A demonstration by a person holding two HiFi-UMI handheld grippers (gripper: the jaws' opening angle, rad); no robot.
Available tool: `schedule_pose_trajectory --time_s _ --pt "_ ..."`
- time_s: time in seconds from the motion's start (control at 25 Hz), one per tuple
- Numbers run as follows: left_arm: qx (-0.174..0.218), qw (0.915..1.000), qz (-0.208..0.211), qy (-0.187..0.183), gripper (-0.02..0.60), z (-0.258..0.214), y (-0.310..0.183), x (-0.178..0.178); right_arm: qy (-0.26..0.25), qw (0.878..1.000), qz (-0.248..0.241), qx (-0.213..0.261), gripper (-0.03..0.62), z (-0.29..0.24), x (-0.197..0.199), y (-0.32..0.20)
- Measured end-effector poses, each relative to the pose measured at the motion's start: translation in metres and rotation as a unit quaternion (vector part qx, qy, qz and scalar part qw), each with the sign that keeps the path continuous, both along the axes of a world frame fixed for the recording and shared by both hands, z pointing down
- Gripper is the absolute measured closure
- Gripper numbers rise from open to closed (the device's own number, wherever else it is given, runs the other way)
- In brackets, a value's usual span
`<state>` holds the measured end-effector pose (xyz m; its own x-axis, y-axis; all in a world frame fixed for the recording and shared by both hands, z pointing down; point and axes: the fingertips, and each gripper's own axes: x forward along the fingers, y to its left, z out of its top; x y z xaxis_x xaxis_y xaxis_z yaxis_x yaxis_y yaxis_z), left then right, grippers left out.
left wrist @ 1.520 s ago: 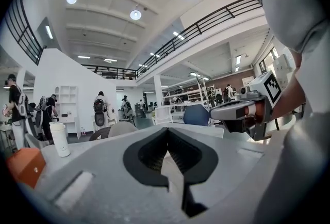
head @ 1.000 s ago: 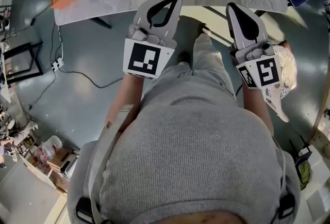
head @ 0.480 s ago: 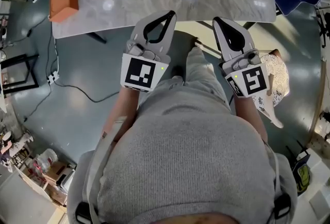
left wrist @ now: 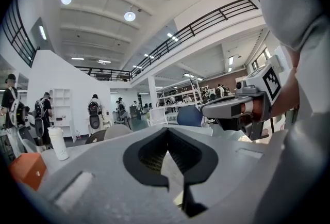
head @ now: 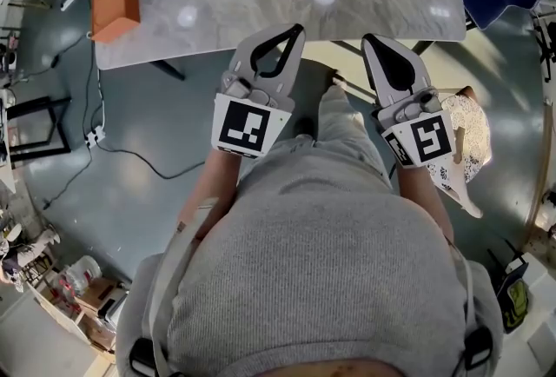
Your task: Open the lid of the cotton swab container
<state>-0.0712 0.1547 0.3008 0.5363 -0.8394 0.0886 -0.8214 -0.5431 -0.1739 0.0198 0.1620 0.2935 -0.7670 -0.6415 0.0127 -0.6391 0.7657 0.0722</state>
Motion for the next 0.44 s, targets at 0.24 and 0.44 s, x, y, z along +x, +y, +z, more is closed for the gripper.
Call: schedule_pose_trajectory --time_s 0.24,0.44 --pt "0.006 1.0000 0.006 0.002 0.583 -0.0010 0.0026 0.0023 -0.003 1.000 0.003 0.003 0.592 -0.0028 -0.0004 0.0050" --pt "0.006 0.9999 0.011 0.001 0.583 -0.0041 0.0033 0.0075 -0.002 1.000 0.007 -0.004 0.592 -0.0011 0.0047 0.0058"
